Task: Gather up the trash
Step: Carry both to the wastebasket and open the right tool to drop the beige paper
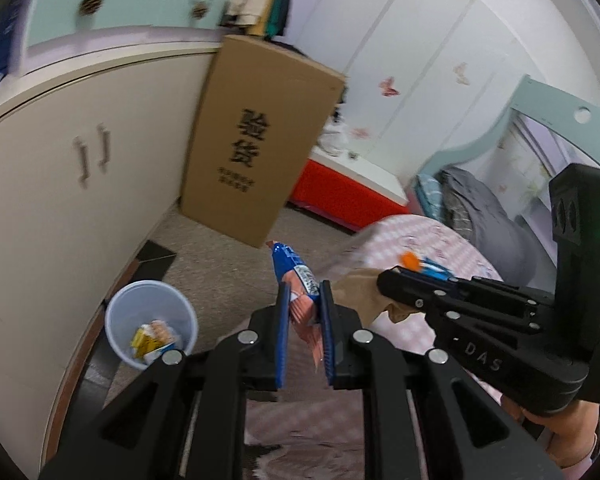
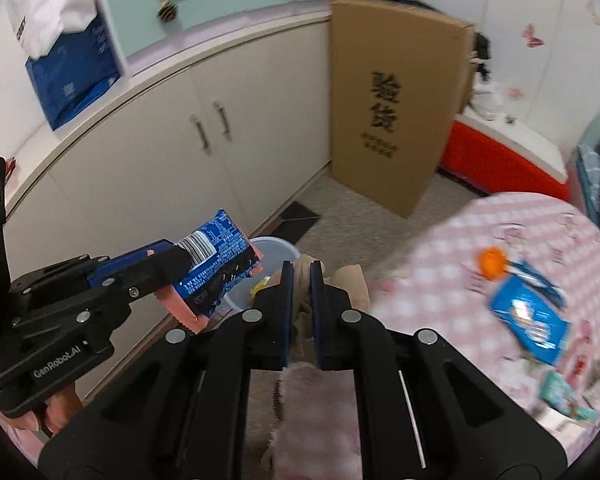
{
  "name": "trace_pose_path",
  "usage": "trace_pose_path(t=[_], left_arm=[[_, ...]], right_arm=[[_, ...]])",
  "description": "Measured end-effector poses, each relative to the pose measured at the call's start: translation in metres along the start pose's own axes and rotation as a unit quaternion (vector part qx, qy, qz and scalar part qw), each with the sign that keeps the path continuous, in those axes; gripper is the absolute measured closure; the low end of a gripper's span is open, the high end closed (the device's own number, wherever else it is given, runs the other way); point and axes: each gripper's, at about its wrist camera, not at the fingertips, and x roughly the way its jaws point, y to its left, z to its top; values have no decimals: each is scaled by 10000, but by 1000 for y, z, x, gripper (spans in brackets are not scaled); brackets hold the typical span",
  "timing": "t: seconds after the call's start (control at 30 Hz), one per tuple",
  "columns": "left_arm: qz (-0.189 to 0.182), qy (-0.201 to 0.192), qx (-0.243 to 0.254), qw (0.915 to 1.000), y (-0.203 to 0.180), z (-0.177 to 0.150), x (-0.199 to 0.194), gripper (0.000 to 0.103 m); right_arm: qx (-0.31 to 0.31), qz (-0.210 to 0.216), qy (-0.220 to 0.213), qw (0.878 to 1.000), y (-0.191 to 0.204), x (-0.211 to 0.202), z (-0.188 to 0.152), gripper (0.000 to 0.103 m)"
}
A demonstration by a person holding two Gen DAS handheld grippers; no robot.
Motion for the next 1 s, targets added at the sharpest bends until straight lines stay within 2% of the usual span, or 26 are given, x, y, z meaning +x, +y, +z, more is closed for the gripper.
trace_pose_path(t=[0.27,0.43,0.6,0.67,0.7,0.73,1.0], left_arm=[[613,98,-516,9967,88,1,12,89],[851,220,-900,9921,139,1,26,89],[1137,262,-1066,9874,177,3,40,89],[1239,295,-1111,9856,189,5,47,89],[1298,320,-1130,9846,196,7,51,89],[1383,354,-1107,9835,202,9,56,89],[1590,536,-1050,9802,216,9,83,89]], right_arm=[[-66,384,442,9983,44,84,13,94],[24,555,688,9961,66,141,20,94],[282,824,635,9942,78,189,31,93],[392,853,574,9939,80,203,34,81],[427,809,560,9942,81,209,34,57],[462,702,474,9953,82,214,34,40],[480,505,395,9968,79,221,24,40]])
